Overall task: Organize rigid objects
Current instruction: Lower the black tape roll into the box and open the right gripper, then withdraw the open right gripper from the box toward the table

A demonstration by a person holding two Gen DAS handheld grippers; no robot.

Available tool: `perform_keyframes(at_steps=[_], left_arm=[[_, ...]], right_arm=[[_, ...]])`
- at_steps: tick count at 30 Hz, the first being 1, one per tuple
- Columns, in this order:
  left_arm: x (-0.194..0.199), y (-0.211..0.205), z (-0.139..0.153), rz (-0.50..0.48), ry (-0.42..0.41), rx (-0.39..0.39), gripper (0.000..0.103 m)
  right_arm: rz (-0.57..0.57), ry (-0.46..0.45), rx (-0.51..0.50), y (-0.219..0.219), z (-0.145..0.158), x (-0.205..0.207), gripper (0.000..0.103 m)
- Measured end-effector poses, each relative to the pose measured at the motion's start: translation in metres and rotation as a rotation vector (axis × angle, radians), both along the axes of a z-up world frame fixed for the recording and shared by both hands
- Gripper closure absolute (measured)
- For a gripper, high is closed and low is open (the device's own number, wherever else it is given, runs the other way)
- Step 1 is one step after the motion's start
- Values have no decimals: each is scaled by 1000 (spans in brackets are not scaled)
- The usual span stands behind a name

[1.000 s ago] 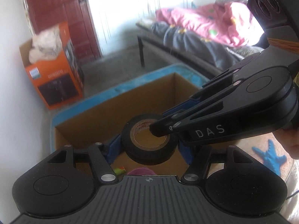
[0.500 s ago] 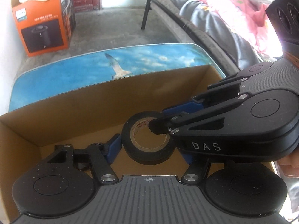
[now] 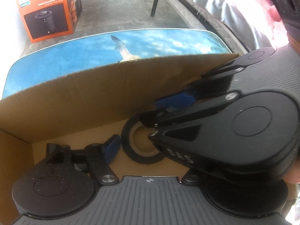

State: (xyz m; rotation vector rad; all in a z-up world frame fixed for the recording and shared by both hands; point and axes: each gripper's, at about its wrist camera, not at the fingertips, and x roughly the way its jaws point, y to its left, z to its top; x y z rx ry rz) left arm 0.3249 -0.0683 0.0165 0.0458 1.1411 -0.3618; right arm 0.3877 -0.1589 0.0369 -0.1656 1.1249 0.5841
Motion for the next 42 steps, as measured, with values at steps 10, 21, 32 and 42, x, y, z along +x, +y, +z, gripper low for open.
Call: perform_keyframes(at_steps=[10, 21, 32, 42], left_arm=[[-31, 3, 49, 0, -77, -40, 18], [-135, 29, 126, 24, -252, -167, 8], [-260, 45, 102, 54, -463, -146, 4], [-299, 11, 31, 14, -540, -56, 5]], right_arm=[[-65, -114, 211, -38, 70, -50, 79], [-153, -262, 484, -116, 127, -190, 52], [-301, -328, 621, -131, 81, -294, 51], [-316, -325, 527, -99, 46, -312, 52]])
